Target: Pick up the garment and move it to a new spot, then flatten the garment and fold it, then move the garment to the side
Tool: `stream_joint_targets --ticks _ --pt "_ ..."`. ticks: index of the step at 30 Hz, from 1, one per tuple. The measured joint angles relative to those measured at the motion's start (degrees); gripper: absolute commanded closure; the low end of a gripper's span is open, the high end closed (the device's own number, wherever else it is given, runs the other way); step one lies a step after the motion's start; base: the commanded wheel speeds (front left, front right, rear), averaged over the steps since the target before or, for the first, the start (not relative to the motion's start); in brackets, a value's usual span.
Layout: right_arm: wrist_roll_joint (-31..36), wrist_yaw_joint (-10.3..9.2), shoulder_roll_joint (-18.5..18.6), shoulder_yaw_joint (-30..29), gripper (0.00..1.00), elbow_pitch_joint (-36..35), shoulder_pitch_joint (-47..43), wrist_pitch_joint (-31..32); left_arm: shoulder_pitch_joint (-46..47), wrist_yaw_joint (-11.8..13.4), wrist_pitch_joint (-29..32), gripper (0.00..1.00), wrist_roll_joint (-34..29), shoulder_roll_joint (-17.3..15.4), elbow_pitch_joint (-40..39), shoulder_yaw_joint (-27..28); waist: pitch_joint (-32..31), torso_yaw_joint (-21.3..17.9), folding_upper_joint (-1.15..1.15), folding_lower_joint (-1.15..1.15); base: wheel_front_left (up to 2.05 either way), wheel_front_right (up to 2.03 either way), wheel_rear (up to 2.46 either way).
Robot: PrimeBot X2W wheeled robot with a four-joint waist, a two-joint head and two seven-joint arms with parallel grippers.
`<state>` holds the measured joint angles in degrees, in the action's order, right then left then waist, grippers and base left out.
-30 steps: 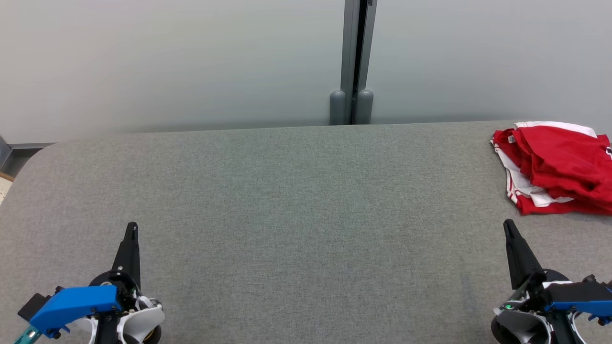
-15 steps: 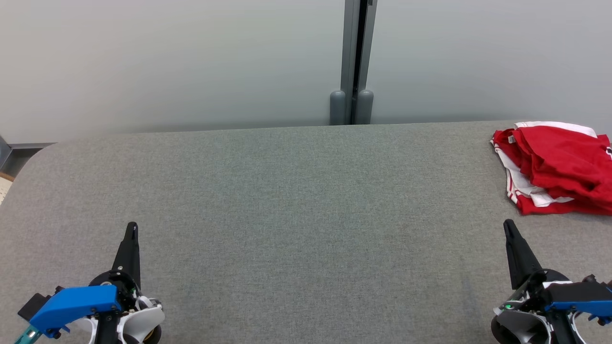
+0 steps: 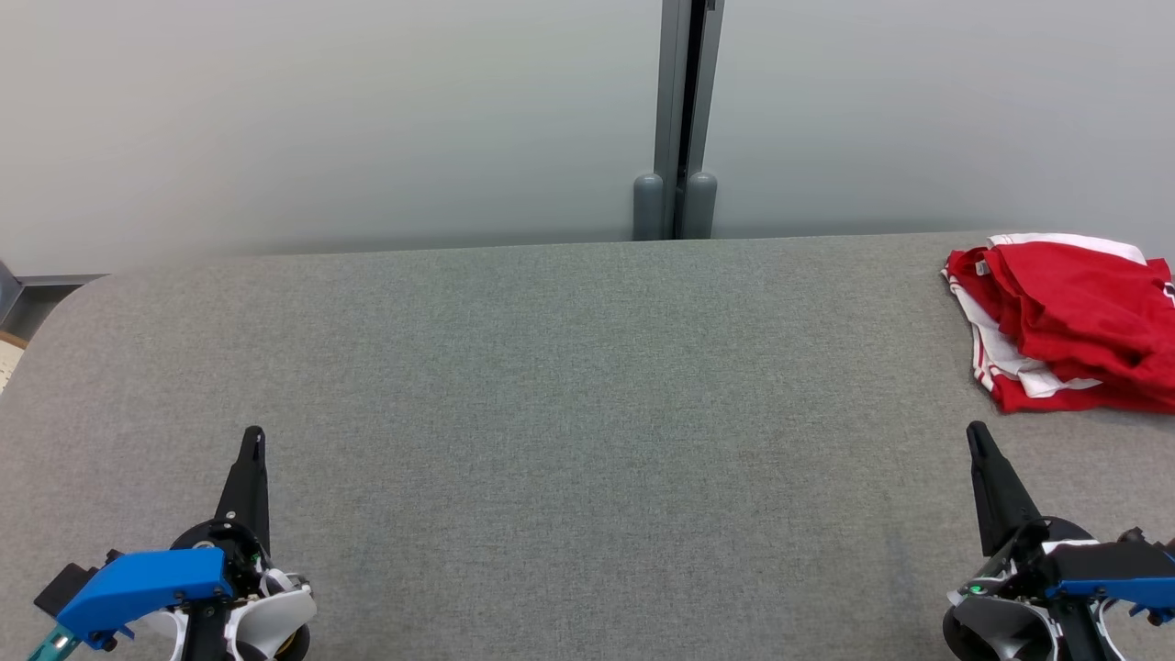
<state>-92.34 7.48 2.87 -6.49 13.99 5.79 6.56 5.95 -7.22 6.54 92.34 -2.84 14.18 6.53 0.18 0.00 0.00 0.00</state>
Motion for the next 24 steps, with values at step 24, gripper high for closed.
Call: stream_joint_targets --ticks 24 --pt "0.0 0.00 0.0 0.0 1.00 0.0 0.0 0.0 0.0 0.0 0.0 1.00 0.0 0.0 0.0 0.0 0.0 0.0 0.00 0.00 0.00 0.00 0.00"
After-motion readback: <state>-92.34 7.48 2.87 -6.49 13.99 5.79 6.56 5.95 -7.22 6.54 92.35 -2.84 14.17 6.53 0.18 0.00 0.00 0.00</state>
